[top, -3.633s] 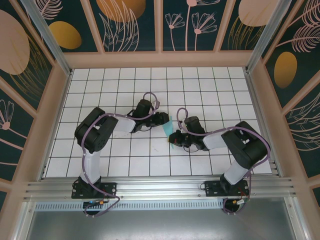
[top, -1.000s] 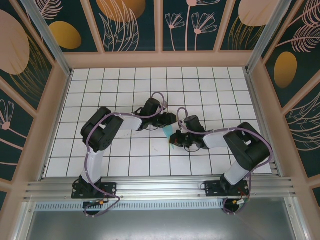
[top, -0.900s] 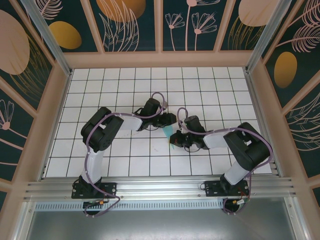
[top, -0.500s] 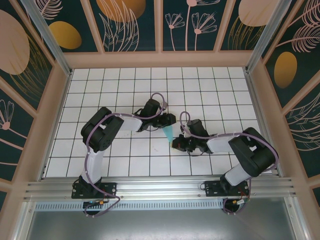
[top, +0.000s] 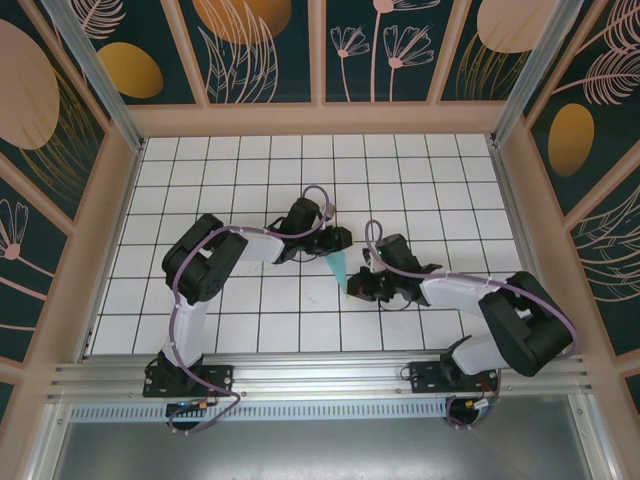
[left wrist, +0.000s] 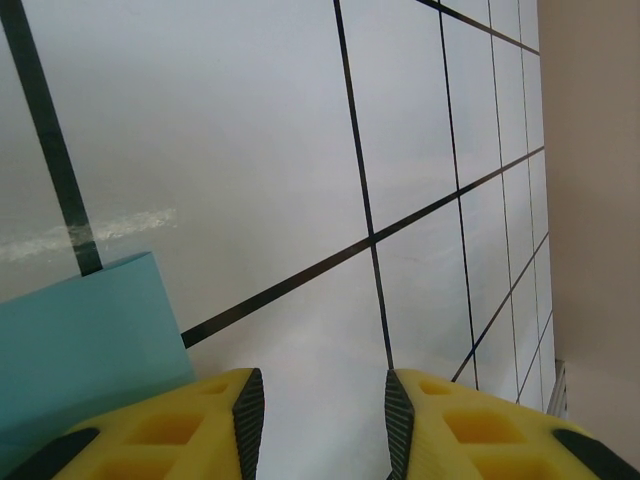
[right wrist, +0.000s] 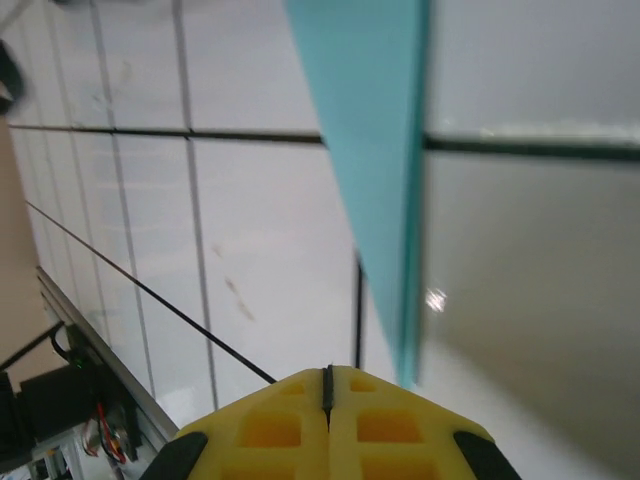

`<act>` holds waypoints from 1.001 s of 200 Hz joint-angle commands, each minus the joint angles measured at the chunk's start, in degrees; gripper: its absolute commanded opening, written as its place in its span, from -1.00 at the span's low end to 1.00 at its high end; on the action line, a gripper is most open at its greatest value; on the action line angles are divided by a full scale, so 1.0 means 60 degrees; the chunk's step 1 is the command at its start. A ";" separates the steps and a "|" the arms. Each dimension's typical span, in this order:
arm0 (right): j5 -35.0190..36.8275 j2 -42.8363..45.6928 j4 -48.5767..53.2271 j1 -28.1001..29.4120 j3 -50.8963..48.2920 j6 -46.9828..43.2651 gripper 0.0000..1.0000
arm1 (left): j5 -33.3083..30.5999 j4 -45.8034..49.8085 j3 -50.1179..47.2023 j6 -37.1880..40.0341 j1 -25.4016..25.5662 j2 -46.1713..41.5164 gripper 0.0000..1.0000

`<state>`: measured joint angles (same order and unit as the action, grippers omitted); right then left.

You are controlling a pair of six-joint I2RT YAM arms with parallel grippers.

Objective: Fold a paper plane with a square sheet of paper (pick it up from the middle)
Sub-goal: Fold the wing for the fifth time at the center of the table.

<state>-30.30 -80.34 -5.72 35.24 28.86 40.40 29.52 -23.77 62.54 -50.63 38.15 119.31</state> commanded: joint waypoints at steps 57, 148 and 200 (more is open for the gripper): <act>0.0123 -0.2250 -0.1877 0.0007 0.0487 0.0371 -0.93 | -0.0263 0.0487 -0.0279 0.0241 -0.0058 0.0525 -0.20; 0.0243 -0.2474 -0.1423 0.0015 -0.0463 0.0136 -0.97 | -0.0657 0.0902 0.0011 0.0565 -0.0064 0.0477 -0.21; 0.0236 -0.2562 -0.1394 0.0012 -0.0660 -0.0038 -1.00 | -0.0785 0.1280 0.0488 0.0932 -0.0514 0.0481 -0.17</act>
<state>-30.06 -93.23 -21.96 35.07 28.36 42.02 29.52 -20.58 64.27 -48.45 38.00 119.44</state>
